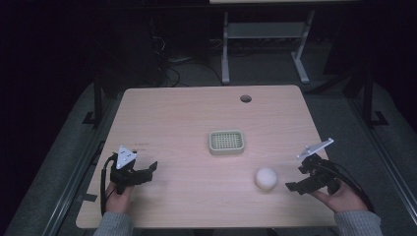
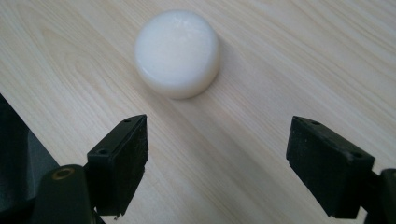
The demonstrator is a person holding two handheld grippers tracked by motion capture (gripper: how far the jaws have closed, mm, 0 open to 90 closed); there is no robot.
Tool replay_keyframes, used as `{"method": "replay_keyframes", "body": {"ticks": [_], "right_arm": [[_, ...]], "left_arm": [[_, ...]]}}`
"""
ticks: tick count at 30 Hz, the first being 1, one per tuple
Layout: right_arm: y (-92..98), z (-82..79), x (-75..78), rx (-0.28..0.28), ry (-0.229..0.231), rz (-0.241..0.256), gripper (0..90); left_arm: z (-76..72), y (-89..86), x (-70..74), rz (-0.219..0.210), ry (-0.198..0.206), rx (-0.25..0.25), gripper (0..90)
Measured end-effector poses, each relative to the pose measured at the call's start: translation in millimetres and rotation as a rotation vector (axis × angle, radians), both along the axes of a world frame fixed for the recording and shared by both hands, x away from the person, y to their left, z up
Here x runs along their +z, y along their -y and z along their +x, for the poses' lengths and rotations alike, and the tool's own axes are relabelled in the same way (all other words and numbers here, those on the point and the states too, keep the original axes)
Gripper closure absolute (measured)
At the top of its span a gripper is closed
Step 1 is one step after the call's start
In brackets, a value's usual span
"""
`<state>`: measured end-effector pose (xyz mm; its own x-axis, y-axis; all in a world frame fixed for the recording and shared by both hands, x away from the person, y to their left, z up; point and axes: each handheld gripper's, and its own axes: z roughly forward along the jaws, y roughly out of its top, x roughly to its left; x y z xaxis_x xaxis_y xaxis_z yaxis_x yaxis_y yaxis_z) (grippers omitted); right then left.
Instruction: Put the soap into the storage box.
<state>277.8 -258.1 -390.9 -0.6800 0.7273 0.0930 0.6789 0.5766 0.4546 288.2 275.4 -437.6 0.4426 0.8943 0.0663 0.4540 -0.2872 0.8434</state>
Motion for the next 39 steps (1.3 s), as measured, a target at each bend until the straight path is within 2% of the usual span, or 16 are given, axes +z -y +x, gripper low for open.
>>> {"method": "replay_keyframes", "body": {"ticks": [7,22,30,39], "right_arm": [[-14.1,7.4,6.6,0.037,0.001,-0.011,20.0],[-27.9,14.9,12.0,0.076,-0.013,-0.027,19.6],[-39.7,20.5,8.8,0.109,-0.023,-0.044,19.3],[-52.8,30.3,0.7,0.131,-0.060,-0.068,18.2]], "left_arm": [[-0.2,-0.3,0.6,0.003,0.003,-0.001,14.9],[-0.1,-0.1,0.3,0.004,0.003,0.002,14.8],[-0.4,-0.1,1.2,0.004,0.007,0.001,14.9],[-0.3,0.1,1.3,0.005,0.007,0.000,14.8]]}}
